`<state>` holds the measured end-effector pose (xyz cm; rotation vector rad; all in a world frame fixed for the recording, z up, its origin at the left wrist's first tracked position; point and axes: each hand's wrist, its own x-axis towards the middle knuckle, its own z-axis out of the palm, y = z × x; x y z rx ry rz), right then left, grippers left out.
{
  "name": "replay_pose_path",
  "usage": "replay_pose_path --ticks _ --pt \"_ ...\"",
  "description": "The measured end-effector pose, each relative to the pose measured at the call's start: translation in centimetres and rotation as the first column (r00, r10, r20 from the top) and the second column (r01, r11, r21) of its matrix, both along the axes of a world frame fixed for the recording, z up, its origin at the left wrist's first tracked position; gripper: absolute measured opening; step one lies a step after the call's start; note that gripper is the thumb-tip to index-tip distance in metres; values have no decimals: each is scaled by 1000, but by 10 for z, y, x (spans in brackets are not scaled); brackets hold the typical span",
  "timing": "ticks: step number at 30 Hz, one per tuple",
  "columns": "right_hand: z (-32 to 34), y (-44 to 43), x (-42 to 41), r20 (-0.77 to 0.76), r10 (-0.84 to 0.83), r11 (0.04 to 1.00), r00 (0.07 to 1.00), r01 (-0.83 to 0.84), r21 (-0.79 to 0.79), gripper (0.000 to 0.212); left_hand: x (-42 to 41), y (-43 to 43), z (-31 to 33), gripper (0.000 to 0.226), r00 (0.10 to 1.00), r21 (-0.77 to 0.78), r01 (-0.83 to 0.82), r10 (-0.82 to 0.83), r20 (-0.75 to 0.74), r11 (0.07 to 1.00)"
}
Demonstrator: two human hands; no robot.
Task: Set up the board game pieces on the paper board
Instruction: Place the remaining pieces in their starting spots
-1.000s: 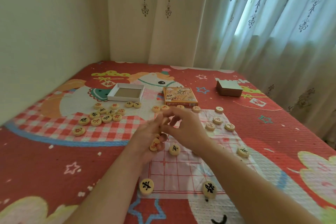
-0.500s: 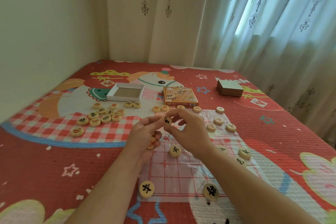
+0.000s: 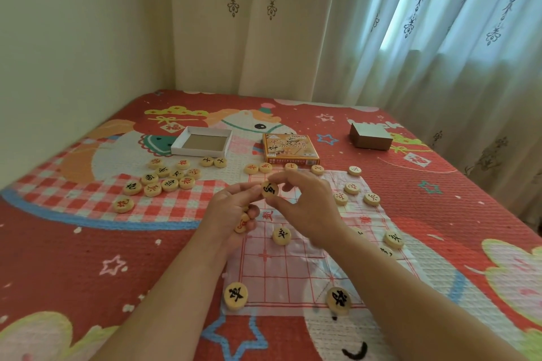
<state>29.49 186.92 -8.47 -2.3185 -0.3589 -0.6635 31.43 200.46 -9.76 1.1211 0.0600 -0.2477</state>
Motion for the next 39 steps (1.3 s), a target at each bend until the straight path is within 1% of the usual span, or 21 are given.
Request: replay_pose_path --ticks 5,8,10,11,13,15,17,19,22,25,26,28,29,31,33,35,37,39 --pt "6 -7 -5 -8 25 1000 1000 -25 2 21 -2 -1 4 8 1000 -10 -5 5 -16 1000" --pt "11 -22 -21 -50 37 996 998 -33 79 17 -3 0 4 13 995 -16 -10 8 -102 1000" --pt "11 -28 -39 -124 81 991 989 -67 114 17 -4 1 5 18 985 -47 -29 21 -171 998" --pt "10 -27 -48 -162 119 989 980 -103 107 17 -4 2 5 19 981 -78 -40 25 -192 996" --pt "4 -21 -65 -231 203 979 952 -198 43 17 -5 4 6 20 976 -145 -56 23 -216 988" --pt "-4 -13 -76 -278 263 956 924 -289 -54 17 -8 8 5 19 974 -195 -73 27 -227 978" --pt "-11 -9 -80 -281 294 921 913 -350 -173 18 -12 13 3 19 971 -230 -99 43 -235 968" --pt "-15 -7 -80 -270 320 890 908 -385 -244 20 -14 19 1 19 969 -259 -123 60 -239 958" --pt "-19 -8 -79 -259 314 871 913 -386 -305 22 -16 26 1 14 959 -300 -172 89 -271 938" --pt "-20 -8 -79 -267 320 862 909 -396 -316 22 -19 26 2 11 939 -369 -224 98 -330 902" --pt "-20 -9 -78 -276 324 858 905 -404 -317 23 -20 25 3 14 934 -396 -237 97 -343 887" --pt "-19 -13 -76 -289 320 870 902 -401 -288 22 -21 24 5 27 929 -434 -256 96 -358 864" --pt "-18 -15 -75 -285 318 885 904 -391 -253 22 -21 25 6 28 928 -445 -254 87 -361 859" --pt "-15 -18 -71 -251 303 921 919 -350 -168 19 -22 26 9 16 927 -459 -235 57 -370 857" --pt "-11 -17 -68 -225 256 951 940 -286 -114 10 -21 28 10 15 931 -465 -208 28 -365 860" --pt "-5 -12 -62 -202 205 969 958 -227 -94 7 -19 29 10 15 936 -478 -193 15 -351 857" --pt "2 -4 -55 -168 165 978 972 -184 -103 10 -19 27 10 14 941 -486 -177 3 -338 856" --pt "9 8 -49 -133 155 979 979 -170 -113 14 -20 22 12 19 941 -481 -169 -4 -338 860"
